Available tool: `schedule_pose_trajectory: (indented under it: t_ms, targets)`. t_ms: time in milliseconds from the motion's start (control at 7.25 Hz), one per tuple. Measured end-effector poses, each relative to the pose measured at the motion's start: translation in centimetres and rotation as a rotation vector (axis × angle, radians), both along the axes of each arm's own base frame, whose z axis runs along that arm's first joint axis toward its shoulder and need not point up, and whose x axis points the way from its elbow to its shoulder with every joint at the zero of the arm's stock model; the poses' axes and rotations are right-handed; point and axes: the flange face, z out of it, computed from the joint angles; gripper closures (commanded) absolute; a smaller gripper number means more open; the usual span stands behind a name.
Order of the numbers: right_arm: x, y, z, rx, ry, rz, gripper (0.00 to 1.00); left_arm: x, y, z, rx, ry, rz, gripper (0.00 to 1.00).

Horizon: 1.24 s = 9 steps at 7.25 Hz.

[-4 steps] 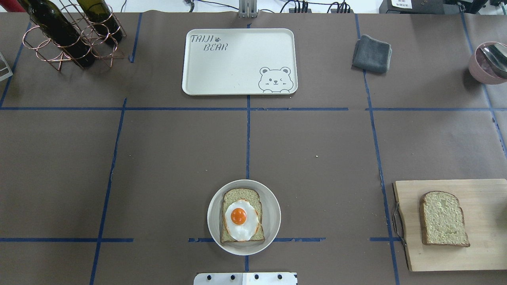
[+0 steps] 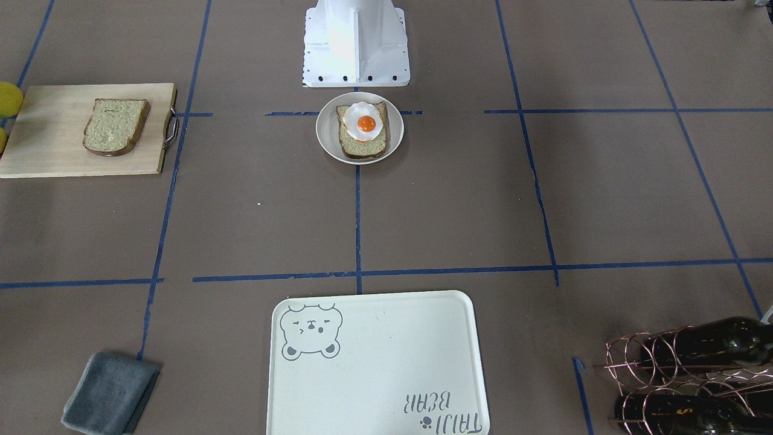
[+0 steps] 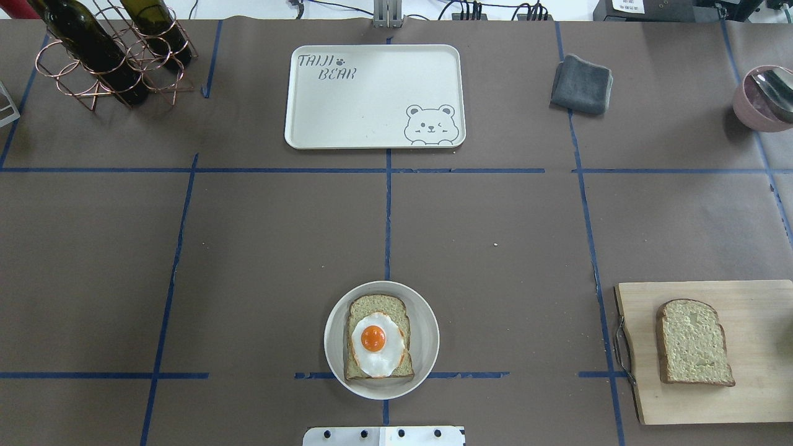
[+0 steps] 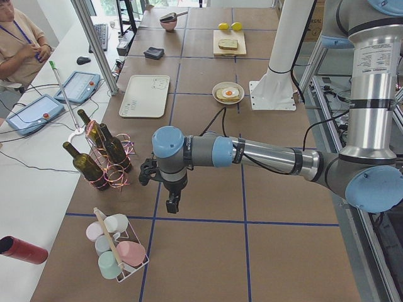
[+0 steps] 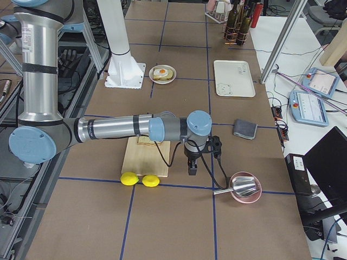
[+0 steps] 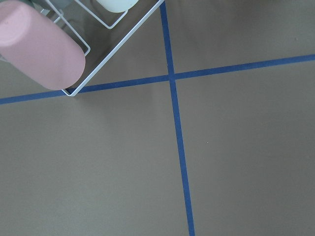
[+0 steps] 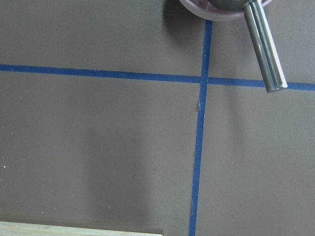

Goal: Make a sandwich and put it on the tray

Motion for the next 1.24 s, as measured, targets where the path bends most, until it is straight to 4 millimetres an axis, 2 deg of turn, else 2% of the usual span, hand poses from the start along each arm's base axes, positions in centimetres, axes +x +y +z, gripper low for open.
schedule_pose_trajectory:
  t_ms: [414, 552, 828, 1103, 1241]
  targets:
    - [-0.3, 0.0, -0.9, 0.013, -0.009, -0.002, 0.0, 0.0, 0.2, 0.0, 0.006, 0.004, 0.005, 0.0]
    - [-1.9, -0.2, -2.0, 0.044, -0.016, -0.032, 0.0, 0.1, 0.4, 0.2, 0.004, 0.016, 0.007, 0.0]
    - [-7.6, 0.0, -5.1, 0.11, -0.051, -0.093, 0.0, 0.8, 1.1, 0.2, 0.004, 0.108, 0.01, 0.0]
    - [-12.2, 2.9, -6.7, 0.126, -0.095, -0.108, 0.0, 1.4, 0.8, -0.9, 0.078, 0.146, 0.019, 0.0]
    - [-14.1, 5.4, -6.3, 0.121, -0.128, -0.087, 0.0, 1.5, 0.7, -1.1, 0.108, 0.15, 0.022, 0.0]
